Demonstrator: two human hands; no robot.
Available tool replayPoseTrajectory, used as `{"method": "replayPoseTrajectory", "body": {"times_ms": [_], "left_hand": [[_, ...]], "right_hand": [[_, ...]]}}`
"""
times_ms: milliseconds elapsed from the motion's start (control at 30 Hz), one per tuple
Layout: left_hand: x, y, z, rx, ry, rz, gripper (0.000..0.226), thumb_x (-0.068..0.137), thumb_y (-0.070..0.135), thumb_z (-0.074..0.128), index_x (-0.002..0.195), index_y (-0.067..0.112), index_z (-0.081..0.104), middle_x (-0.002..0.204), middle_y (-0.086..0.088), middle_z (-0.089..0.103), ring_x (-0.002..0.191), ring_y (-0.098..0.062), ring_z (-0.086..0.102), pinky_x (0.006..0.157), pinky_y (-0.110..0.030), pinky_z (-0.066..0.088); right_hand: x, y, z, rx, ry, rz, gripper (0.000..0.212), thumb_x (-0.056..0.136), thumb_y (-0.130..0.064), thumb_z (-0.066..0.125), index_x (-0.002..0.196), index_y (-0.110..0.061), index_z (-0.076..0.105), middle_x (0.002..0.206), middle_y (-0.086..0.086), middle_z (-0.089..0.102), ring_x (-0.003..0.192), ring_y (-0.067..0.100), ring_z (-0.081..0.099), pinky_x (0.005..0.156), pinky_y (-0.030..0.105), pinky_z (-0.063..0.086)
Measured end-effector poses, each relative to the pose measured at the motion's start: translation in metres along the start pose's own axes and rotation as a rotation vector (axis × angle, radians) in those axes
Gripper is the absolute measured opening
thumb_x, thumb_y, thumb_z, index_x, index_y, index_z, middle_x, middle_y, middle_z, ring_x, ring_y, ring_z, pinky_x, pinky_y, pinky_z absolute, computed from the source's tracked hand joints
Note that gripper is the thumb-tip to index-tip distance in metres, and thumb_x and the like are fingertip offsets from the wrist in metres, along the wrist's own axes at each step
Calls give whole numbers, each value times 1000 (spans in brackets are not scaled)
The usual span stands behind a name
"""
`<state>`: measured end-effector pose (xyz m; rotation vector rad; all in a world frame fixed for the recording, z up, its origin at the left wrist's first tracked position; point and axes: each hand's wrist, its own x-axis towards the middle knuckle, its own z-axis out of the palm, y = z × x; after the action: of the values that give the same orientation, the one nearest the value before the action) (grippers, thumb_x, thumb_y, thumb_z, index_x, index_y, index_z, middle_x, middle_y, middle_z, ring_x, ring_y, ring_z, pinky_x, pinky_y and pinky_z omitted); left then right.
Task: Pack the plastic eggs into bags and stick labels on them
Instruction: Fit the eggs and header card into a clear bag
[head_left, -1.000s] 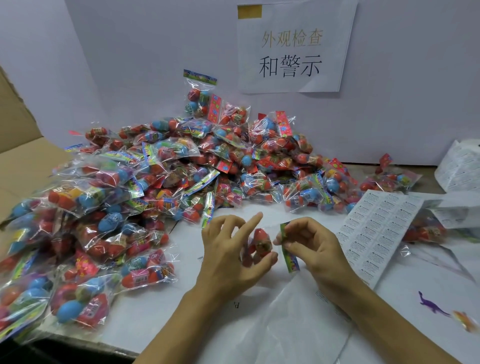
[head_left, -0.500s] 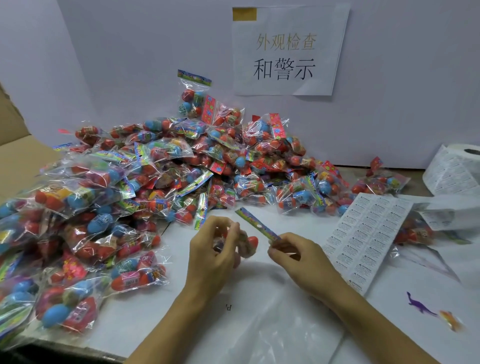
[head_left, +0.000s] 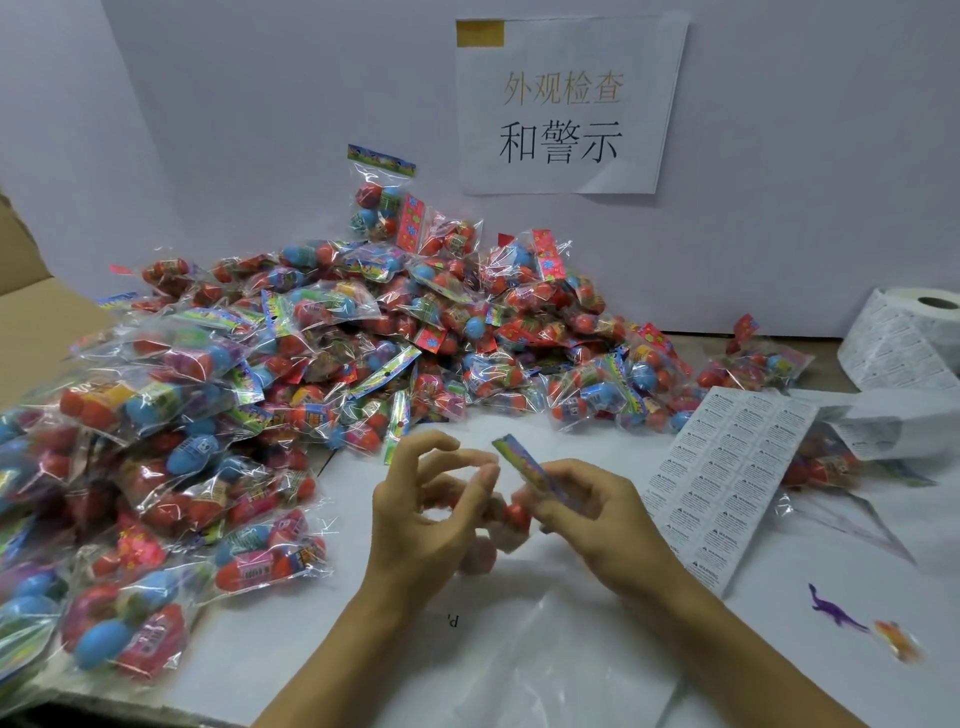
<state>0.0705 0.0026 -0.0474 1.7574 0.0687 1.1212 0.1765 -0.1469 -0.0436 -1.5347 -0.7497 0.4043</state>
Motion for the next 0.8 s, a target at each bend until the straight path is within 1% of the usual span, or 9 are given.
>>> {"method": "replayPoseTrajectory", "body": {"times_ms": [67,133,200,267,367,467,600,733,800], "left_hand": [[-1,0,2,-43,-59,-55,36,86,32,75,110,28,49,97,0,77,62,-20,74,59,-26,58],[-1,0,4,-65,-99,-105,36,86,34,74,113,31,50,97,-4,76,66,-23,75,61,-32,60],[0,-2,2,-74,-162,-192,37,84,41,74,116,35,55,97,-4,77,75,-25,75,69,-39,62],[0,-4,0,-14,-248,-278,33,80,52,73,110,42,64,93,3,77,80,-18,73,75,-36,60],[1,-2,1,-2,-265,-332,28,74,54,75,95,35,72,86,9,74,71,-13,66,66,-27,54],[2,-1,2,-162,-188,-390,25,74,43,80,81,24,67,90,-8,78,66,-20,70,53,-31,53],[3,1,0,-329,-173,-447,30,79,36,80,86,16,58,99,-11,74,66,-26,70,45,-33,51],[5,1,4,-362,-179,-546,30,79,42,79,84,17,61,92,-23,67,83,-32,67,68,-36,56],[6,0,4,-351,-189,-581,27,81,41,77,86,17,68,92,-27,65,85,-30,67,71,-34,56]], "right_hand": [[0,-1,-3,117,59,14,16,85,-6,78,98,-14,76,86,5,77,80,14,70,70,27,57],[0,-3,-4,203,91,12,17,83,0,77,95,-12,76,84,8,77,77,18,71,65,25,57],[0,-4,-3,242,121,-11,15,83,0,76,96,-8,75,83,11,77,77,18,72,65,24,56],[0,-6,-3,275,148,-45,18,80,-5,78,98,-5,74,84,13,77,78,18,73,66,22,55],[0,-8,-2,310,175,-42,32,72,-21,79,101,-8,74,90,13,77,84,18,74,68,22,56],[2,-8,-3,307,141,56,38,76,-36,76,107,-14,74,102,8,78,98,18,74,70,25,57],[-2,-7,0,135,-39,112,32,85,-47,73,101,-20,79,95,6,78,89,19,73,67,27,54],[-3,-11,3,113,6,83,26,82,-45,73,93,-23,82,87,6,78,76,16,71,59,21,51],[-2,-11,2,131,20,99,28,79,-44,71,91,-22,82,86,6,77,75,14,70,58,21,51]]}}
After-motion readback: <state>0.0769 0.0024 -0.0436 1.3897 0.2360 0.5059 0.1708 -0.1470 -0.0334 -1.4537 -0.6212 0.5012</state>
